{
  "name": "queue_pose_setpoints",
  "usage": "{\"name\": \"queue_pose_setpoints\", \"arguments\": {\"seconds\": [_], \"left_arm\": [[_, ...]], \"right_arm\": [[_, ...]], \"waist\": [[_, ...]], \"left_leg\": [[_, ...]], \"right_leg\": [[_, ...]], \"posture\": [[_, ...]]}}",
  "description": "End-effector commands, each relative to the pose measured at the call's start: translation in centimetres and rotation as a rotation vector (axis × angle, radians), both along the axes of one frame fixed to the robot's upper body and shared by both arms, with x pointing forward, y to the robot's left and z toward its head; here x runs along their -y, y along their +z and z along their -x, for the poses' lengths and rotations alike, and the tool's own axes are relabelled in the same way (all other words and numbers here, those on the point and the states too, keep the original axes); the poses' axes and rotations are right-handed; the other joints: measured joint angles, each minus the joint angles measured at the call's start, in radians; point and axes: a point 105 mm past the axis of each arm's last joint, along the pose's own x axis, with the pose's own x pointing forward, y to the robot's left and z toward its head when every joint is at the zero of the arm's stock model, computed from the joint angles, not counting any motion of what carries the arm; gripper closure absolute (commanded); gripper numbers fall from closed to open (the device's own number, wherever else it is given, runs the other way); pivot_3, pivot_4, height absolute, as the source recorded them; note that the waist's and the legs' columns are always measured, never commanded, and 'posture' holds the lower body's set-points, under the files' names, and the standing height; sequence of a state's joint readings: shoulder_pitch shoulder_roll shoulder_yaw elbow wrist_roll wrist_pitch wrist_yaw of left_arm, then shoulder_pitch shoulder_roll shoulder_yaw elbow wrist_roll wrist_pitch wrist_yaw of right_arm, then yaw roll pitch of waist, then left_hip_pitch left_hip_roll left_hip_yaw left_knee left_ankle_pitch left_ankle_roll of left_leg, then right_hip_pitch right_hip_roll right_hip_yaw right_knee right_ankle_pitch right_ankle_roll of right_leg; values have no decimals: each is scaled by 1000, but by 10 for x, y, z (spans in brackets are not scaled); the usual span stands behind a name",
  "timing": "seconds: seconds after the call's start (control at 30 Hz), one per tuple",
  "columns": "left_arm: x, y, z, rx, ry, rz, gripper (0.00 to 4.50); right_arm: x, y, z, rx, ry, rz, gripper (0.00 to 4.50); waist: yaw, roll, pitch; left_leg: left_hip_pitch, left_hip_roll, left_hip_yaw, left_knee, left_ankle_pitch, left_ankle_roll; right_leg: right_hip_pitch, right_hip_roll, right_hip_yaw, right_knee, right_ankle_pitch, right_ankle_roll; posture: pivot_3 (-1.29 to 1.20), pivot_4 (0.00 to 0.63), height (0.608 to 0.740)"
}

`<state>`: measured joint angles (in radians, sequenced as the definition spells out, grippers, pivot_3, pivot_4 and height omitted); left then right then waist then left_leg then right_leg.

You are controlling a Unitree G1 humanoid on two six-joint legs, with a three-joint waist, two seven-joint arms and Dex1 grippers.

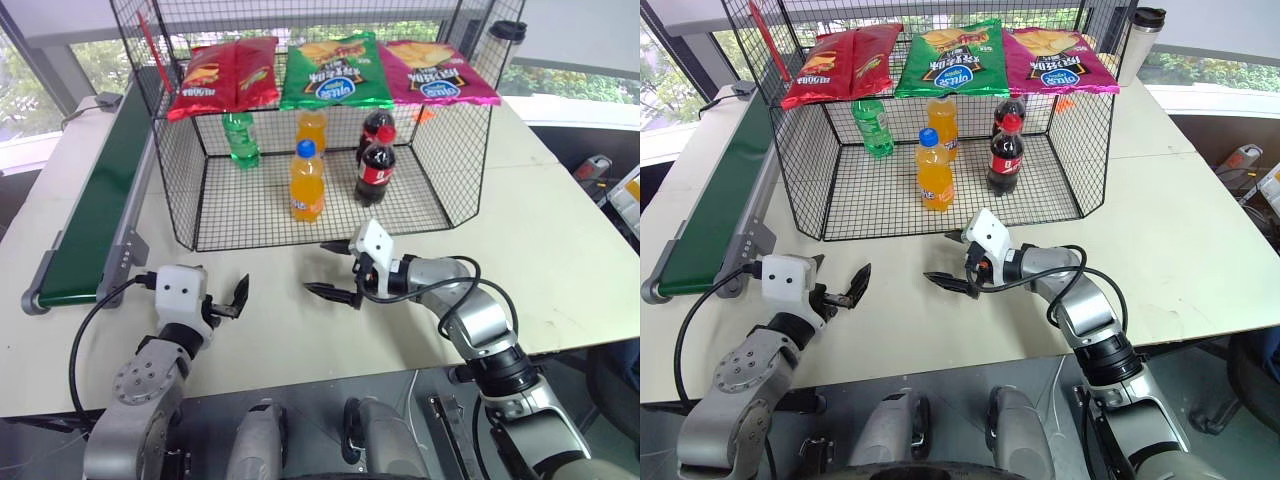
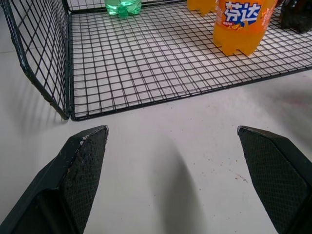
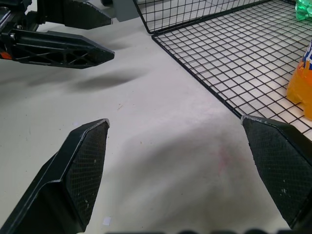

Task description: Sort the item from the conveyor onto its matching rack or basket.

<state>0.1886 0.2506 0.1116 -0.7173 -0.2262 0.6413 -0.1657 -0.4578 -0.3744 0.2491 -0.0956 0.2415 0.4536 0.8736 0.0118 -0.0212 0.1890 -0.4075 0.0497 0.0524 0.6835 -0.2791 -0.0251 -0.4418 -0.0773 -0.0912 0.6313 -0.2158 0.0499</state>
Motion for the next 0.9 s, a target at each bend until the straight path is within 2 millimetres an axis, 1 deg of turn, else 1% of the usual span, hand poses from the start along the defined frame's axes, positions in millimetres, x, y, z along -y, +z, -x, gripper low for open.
{"name": "queue_pose_setpoints", "arguments": {"seconds": [0.03, 0.5, 0.9], "left_arm": [[2, 15, 2, 61, -5, -16, 102], [0, 18, 1, 71, -4, -21, 102], [1, 15, 1, 66, -5, -20, 102]], "right_arm": [[-4, 16, 3, 52, 25, -24, 0], [-5, 15, 3, 50, 28, -25, 0], [-4, 15, 4, 48, 27, -26, 0]], "waist": [[0, 0, 0], [0, 0, 0], [0, 0, 0]], "left_leg": [[0, 0, 0, 0, 0, 0], [0, 0, 0, 0, 0, 0], [0, 0, 0, 0, 0, 0]], "right_leg": [[0, 0, 0, 0, 0, 0], [0, 0, 0, 0, 0, 0], [0, 0, 0, 0, 0, 0]], "posture": [[0, 150, 740], [0, 150, 740], [0, 150, 740]]}}
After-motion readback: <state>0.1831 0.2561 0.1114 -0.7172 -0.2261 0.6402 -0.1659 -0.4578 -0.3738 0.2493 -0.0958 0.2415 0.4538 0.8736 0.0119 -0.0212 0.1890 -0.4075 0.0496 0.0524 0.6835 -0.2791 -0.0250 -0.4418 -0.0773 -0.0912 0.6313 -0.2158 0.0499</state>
